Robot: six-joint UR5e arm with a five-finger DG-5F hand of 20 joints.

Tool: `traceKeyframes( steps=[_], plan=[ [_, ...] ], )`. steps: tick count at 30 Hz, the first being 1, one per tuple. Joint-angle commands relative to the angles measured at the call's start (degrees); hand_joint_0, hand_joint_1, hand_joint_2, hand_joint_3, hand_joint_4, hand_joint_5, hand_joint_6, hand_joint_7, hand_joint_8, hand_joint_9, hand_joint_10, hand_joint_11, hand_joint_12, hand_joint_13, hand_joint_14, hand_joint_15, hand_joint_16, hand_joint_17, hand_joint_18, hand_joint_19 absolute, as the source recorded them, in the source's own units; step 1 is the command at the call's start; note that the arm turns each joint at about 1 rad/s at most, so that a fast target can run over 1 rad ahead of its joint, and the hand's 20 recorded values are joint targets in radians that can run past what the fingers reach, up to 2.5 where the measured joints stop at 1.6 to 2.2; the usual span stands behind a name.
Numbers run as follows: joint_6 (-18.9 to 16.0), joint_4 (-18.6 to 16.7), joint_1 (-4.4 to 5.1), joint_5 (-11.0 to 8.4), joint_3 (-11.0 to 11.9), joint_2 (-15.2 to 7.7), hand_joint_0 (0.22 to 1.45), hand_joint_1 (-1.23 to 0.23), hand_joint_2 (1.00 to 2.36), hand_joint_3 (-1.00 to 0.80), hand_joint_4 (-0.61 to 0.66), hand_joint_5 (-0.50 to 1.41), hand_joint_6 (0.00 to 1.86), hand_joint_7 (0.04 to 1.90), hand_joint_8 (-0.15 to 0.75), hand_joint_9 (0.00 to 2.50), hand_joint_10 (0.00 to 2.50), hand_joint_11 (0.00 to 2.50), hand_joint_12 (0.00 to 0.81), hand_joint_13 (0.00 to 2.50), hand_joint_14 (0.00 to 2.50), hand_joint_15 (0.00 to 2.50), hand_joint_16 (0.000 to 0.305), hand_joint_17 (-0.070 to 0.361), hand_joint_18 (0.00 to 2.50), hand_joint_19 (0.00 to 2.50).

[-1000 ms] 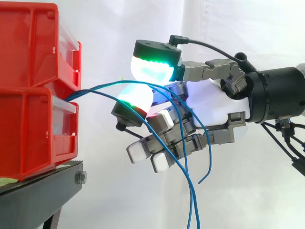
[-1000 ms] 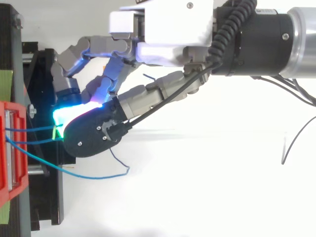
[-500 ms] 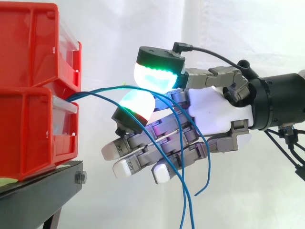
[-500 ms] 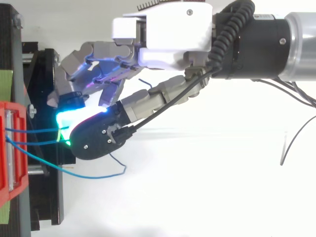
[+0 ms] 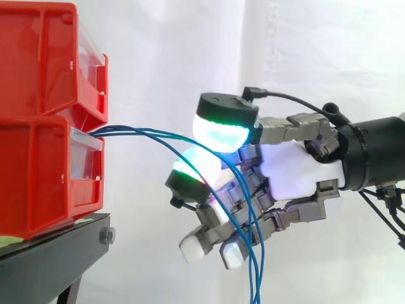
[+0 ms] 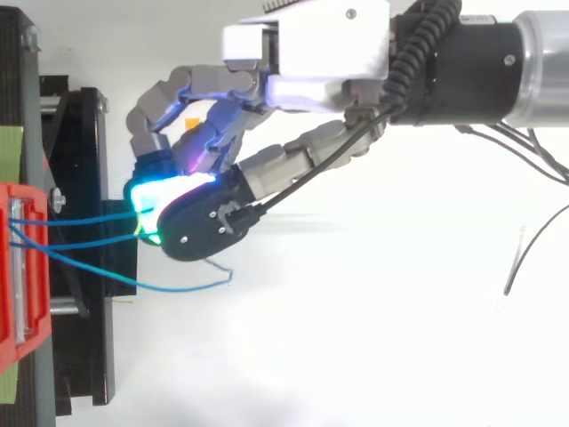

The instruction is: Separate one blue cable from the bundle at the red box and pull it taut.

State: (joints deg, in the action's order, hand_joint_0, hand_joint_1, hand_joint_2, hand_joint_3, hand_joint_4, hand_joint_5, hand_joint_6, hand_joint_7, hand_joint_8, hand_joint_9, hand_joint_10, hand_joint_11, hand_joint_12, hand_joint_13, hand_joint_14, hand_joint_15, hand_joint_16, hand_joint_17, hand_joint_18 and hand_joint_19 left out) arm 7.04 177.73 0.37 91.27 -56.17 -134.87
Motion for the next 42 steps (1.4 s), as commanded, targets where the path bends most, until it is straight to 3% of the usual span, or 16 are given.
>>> traceKeyframes(
  steps=[1, 10, 20, 25, 34, 37, 38, 42],
  plan=[
    [2.5, 0.0, -0.55, 0.40, -1.1, 0.9, 0.58, -0.72, 1.02, -0.14, -0.06, -0.11, 0.83, 1.17, 0.295, 0.69, 0.02, 1.05, 0.294, 0.63, 0.02, 0.52, 0.031, 0.070, 0.64, 0.59],
    [3.9, 0.3, -0.90, -0.83, -5.6, 3.7, 0.58, -0.71, 1.02, -0.14, -0.06, -0.11, 0.83, 1.15, 0.306, 0.74, 0.01, 1.13, 0.303, 0.66, 0.02, 0.55, 0.031, 0.071, 0.65, 0.61],
    [4.6, 0.2, -0.11, -5.22, -11.2, 8.8, 0.58, -0.71, 1.02, -0.15, -0.05, -0.12, 0.83, 1.14, 0.311, 0.78, 0.01, 1.24, 0.312, 0.68, 0.02, 0.58, 0.033, 0.075, 0.67, 0.64],
    [4.0, 0.4, 0.25, -7.60, -11.7, 9.5, 0.58, -0.71, 1.02, -0.15, -0.05, -0.12, 0.83, 1.14, 0.313, 0.76, 0.01, 1.19, 0.315, 0.68, 0.02, 0.58, 0.034, 0.076, 0.67, 0.64],
    [2.7, -1.2, 1.04, -7.68, -11.8, 9.5, 0.58, -0.71, 1.02, -0.14, -0.05, -0.12, 0.83, 1.14, 0.314, 0.75, 0.01, 1.16, 0.319, 0.68, 0.02, 0.58, 0.034, 0.077, 0.66, 0.64],
    [2.1, -3.3, 1.21, -7.86, -12.6, 9.5, 0.58, -0.71, 1.02, -0.13, -0.05, -0.12, 0.83, 1.14, 0.312, 0.75, 0.02, 1.15, 0.319, 0.68, 0.02, 0.58, 0.034, 0.077, 0.66, 0.65],
    [1.0, -6.7, 1.56, -9.00, -14.5, 9.5, 0.58, -0.71, 1.02, -0.14, -0.05, -0.12, 0.83, 1.14, 0.312, 0.75, 0.01, 1.15, 0.319, 0.68, 0.02, 0.58, 0.034, 0.077, 0.66, 0.65],
    [0.0, -13.7, 2.27, -10.85, -17.7, 9.5, 0.58, -0.71, 1.02, -0.13, -0.04, -0.12, 0.84, 1.13, 0.321, 0.80, 0.01, 1.22, 0.320, 0.68, 0.02, 0.58, 0.035, 0.078, 0.67, 0.65]
  ],
)
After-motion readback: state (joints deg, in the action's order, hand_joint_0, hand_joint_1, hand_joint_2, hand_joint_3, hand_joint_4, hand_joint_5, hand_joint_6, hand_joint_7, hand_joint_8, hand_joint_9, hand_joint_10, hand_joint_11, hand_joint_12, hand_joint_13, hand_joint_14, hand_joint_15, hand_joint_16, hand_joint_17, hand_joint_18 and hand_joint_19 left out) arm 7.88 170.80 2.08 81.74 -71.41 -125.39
